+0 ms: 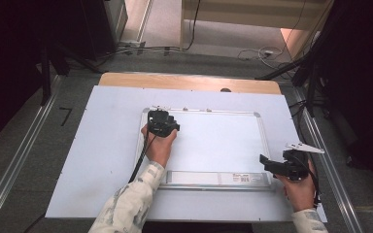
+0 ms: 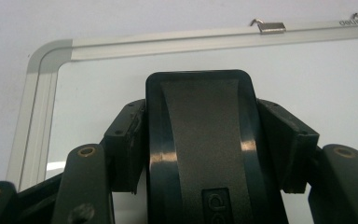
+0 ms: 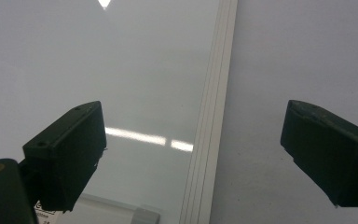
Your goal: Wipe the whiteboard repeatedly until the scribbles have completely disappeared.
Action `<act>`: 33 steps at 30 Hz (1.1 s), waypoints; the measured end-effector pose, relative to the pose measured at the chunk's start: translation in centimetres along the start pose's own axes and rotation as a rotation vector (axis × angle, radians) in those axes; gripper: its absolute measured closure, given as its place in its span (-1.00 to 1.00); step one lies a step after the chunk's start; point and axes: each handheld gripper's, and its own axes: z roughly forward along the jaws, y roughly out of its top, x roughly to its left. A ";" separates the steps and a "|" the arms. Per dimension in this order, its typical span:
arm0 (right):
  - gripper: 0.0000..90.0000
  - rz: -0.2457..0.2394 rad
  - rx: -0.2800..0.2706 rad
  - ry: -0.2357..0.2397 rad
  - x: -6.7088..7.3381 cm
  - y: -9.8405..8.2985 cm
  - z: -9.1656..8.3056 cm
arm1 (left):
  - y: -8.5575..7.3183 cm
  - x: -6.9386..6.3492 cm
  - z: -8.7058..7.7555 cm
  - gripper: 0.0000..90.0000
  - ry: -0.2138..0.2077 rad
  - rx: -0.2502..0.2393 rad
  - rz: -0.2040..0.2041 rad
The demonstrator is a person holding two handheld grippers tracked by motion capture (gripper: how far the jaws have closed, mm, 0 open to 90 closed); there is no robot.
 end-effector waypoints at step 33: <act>-0.88 -0.007 -0.001 0.000 0.1 0.1 0.1 | 0.4 0.5 0.3 -0.13 0.015 0.003 -0.010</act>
